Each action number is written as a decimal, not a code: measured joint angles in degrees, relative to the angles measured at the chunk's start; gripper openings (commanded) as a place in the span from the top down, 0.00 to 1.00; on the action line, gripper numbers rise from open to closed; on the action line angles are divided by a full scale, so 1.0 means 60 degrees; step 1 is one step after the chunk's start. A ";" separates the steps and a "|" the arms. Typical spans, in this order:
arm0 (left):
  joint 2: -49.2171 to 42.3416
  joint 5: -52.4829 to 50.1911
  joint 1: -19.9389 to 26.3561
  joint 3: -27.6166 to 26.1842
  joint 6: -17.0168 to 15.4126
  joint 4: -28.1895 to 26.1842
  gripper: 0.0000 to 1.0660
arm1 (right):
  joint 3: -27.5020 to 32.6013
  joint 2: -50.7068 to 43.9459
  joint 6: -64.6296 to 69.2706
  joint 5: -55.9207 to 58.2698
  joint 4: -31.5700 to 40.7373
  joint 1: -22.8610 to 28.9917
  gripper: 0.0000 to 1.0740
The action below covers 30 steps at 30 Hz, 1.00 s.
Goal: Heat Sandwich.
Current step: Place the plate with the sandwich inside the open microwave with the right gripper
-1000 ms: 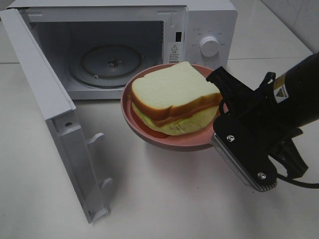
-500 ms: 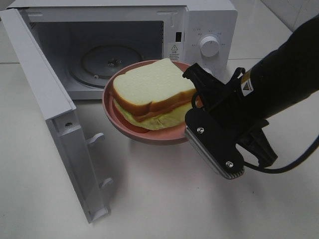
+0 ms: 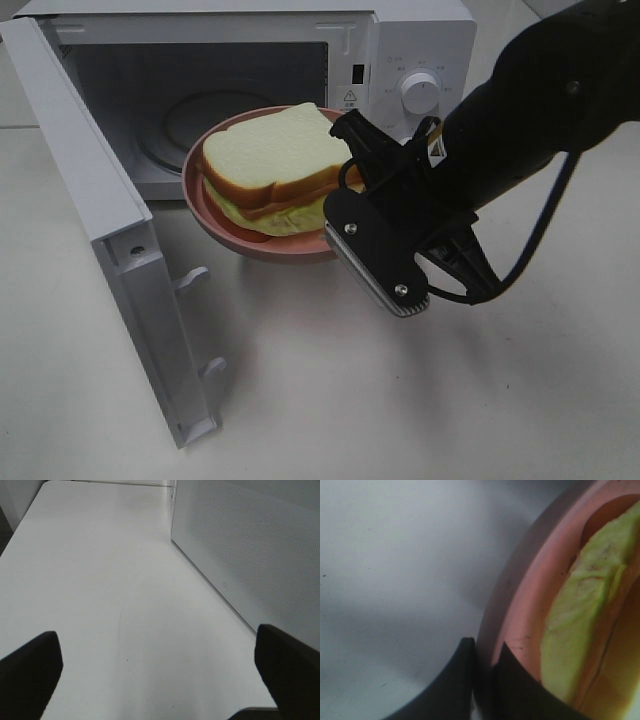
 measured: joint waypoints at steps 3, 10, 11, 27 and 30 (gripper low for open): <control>0.0000 0.0000 0.0000 0.0000 0.0000 0.0000 0.09 | -0.0363 0.0353 0.0000 0.0000 0.0000 0.0000 0.99; 0.0000 0.0000 0.0000 0.0000 0.0000 0.0000 0.09 | -0.1003 0.0898 0.0000 0.0000 0.0000 0.0000 0.99; 0.0000 0.0000 0.0000 0.0000 0.0000 0.0000 0.09 | -0.1108 0.0993 0.0000 0.0000 0.0000 0.0000 0.99; 0.0000 0.0000 0.0000 0.0000 0.0000 0.0000 0.09 | -0.2597 0.2368 0.0000 0.0010 0.0000 0.0000 0.97; 0.0000 0.0000 0.0000 0.0000 0.0000 0.0000 0.09 | -0.2798 0.2559 0.0038 0.0010 0.0000 0.0000 0.97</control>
